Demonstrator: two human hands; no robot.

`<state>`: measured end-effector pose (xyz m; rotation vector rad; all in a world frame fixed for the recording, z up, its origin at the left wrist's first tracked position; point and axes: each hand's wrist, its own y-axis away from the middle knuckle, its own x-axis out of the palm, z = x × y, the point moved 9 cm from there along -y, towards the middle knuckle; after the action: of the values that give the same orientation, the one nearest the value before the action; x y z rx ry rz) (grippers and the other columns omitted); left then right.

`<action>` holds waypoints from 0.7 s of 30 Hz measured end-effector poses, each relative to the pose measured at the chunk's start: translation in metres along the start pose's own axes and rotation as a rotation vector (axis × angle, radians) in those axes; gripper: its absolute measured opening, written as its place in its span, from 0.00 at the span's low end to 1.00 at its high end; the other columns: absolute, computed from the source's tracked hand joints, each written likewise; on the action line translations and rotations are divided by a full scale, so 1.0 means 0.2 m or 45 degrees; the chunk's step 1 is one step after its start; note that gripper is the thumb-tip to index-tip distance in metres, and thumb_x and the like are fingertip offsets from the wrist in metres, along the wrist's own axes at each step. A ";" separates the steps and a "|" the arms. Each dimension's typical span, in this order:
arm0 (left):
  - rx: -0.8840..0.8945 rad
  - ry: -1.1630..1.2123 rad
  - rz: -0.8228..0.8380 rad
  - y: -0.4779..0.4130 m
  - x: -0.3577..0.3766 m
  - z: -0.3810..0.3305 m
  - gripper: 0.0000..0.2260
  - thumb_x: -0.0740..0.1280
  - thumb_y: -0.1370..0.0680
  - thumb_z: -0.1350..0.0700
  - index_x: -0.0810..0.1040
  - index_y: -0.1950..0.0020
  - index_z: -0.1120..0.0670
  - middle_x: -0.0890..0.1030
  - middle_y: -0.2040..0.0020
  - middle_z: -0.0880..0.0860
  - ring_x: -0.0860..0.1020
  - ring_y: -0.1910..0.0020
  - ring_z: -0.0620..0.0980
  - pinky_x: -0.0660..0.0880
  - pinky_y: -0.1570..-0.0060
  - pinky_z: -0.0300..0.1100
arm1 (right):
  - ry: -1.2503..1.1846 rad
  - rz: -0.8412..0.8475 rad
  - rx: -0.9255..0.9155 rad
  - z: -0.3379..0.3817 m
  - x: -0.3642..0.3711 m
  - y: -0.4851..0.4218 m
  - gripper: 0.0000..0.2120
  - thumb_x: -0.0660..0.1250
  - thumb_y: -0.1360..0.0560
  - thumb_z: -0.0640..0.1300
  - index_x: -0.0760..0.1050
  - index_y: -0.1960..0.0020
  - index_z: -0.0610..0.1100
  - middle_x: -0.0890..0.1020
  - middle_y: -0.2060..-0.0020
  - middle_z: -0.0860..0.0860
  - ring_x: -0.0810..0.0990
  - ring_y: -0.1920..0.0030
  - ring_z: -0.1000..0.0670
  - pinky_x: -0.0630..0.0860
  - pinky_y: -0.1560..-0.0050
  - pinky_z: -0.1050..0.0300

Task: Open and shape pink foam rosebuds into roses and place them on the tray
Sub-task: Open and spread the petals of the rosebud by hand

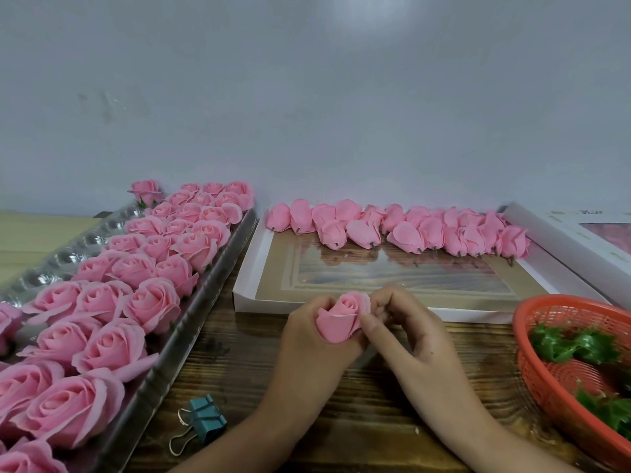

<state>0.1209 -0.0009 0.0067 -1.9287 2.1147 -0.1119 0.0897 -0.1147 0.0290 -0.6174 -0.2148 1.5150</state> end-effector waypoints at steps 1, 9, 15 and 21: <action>0.002 0.005 -0.012 0.00 -0.01 0.00 0.10 0.77 0.35 0.55 0.82 0.57 0.53 0.84 0.62 0.47 0.80 0.65 0.41 0.73 0.68 0.30 | -0.006 -0.001 -0.001 0.00 0.00 0.00 0.07 0.65 0.26 0.54 0.75 0.59 0.53 0.74 0.66 0.51 0.72 0.62 0.49 0.70 0.60 0.56; 0.010 0.084 0.026 0.00 0.01 0.00 0.08 0.76 0.34 0.58 0.78 0.60 0.55 0.78 0.70 0.46 0.72 0.72 0.38 0.68 0.72 0.31 | 0.141 -0.013 -0.058 0.01 0.00 -0.01 0.05 0.68 0.26 0.44 0.76 0.60 0.47 0.74 0.66 0.54 0.72 0.64 0.53 0.69 0.60 0.63; 0.019 0.111 -0.014 -0.01 0.00 0.00 0.09 0.73 0.38 0.55 0.73 0.66 0.50 0.76 0.74 0.43 0.70 0.76 0.37 0.65 0.75 0.29 | 0.185 0.021 -0.113 0.02 0.01 -0.01 0.05 0.71 0.28 0.40 0.77 0.61 0.44 0.74 0.65 0.52 0.73 0.61 0.50 0.69 0.58 0.62; 0.011 0.166 -0.002 0.00 0.00 -0.02 0.08 0.71 0.36 0.57 0.72 0.69 0.51 0.73 0.79 0.45 0.68 0.79 0.38 0.64 0.77 0.28 | 0.175 0.033 -0.134 0.02 0.01 -0.01 0.04 0.71 0.27 0.40 0.77 0.61 0.43 0.75 0.64 0.51 0.74 0.59 0.50 0.70 0.56 0.61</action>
<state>0.1198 -0.0014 0.0110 -1.9674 2.1907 -0.2534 0.0890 -0.1112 0.0331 -0.8080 -0.1819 1.4862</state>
